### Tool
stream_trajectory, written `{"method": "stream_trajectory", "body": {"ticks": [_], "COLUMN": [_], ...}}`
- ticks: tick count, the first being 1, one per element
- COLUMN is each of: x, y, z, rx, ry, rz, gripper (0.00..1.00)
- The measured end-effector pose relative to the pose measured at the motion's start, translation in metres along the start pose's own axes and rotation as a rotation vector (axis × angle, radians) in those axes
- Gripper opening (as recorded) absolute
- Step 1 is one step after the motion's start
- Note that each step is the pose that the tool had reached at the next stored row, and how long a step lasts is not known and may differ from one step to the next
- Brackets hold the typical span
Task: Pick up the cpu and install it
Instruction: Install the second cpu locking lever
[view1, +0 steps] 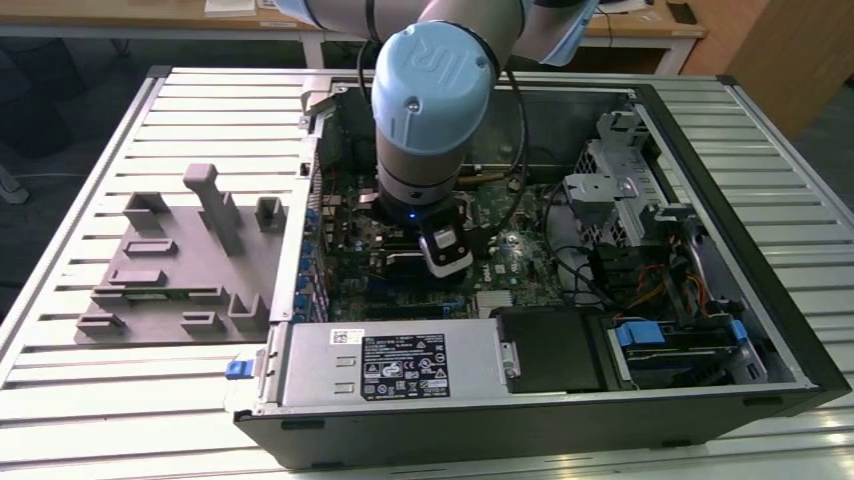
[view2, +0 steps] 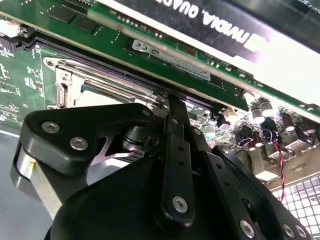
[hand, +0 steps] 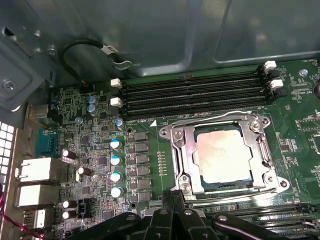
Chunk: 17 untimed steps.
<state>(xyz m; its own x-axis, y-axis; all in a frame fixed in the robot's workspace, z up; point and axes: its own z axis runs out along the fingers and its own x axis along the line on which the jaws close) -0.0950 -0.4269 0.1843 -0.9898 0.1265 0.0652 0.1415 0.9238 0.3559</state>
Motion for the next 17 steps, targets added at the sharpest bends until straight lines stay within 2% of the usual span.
{"method": "stream_trajectory", "body": {"ticks": [17], "x": [0.0008], "y": [-0.0008], "z": [0.0019], "rx": [0.0021], "ry": [-0.0008], "rz": [0.0], "gripper": [0.11]}}
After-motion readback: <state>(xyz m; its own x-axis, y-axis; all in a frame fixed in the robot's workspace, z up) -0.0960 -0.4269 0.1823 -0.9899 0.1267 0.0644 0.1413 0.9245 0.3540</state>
